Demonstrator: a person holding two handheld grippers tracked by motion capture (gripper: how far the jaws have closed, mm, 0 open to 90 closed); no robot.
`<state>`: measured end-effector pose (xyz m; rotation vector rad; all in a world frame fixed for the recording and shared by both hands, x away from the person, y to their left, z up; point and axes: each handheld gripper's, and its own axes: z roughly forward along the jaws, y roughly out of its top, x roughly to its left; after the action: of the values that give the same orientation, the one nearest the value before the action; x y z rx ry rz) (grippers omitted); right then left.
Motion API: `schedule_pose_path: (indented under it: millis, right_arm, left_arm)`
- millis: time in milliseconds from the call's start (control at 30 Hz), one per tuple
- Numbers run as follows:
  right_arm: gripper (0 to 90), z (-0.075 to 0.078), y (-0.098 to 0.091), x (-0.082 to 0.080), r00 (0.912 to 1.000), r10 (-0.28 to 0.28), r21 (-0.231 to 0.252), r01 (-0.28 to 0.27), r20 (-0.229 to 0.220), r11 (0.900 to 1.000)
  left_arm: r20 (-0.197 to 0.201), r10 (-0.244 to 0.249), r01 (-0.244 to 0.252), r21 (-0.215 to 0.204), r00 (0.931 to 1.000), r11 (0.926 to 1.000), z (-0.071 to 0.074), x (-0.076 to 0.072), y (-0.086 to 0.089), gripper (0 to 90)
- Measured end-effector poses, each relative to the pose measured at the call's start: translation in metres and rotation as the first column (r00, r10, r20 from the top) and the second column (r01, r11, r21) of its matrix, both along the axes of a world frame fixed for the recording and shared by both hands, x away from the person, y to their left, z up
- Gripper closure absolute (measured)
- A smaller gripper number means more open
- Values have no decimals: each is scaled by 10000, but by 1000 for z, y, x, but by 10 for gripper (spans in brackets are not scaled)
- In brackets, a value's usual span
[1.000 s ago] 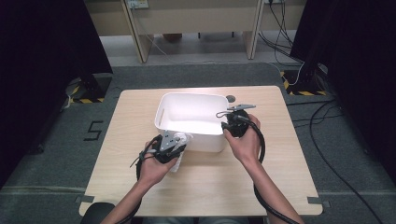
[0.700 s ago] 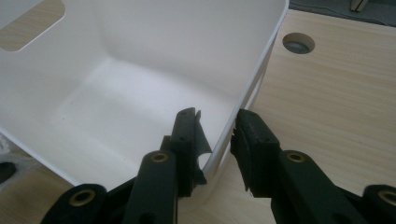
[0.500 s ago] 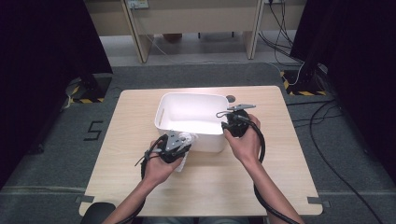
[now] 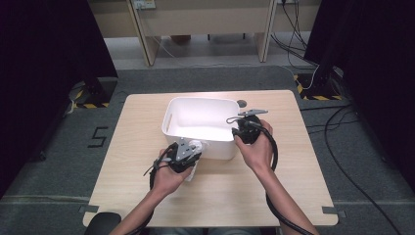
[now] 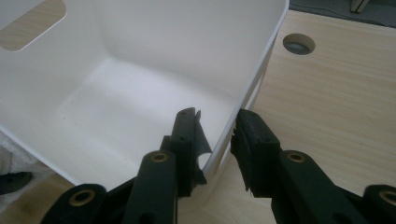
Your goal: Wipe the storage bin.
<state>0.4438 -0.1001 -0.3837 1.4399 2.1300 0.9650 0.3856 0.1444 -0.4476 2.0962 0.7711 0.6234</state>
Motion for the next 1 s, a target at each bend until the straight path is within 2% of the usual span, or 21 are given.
schedule_pose_path:
  millis: [67, 433, 1000]
  right_arm:
    - [699, 0, 0, 0, 10000, 3, -3, -3, 1, 10000]
    - [698, 0, 0, 0, 10000, 9, 17, -9, 16, 10000]
    - [697, 0, 0, 0, 10000, 0, 45, 0, -10, 10000]
  left_arm:
    - [1, 11, -11, -48, 10000, 10000, -2, 0, -1, 757]
    - [-63, -61, 62, 309, 10000, 9995, -14, 2, -4, 757]
    - [-601, -130, 177, 781, 9981, 9968, -36, 7, -8, 757]
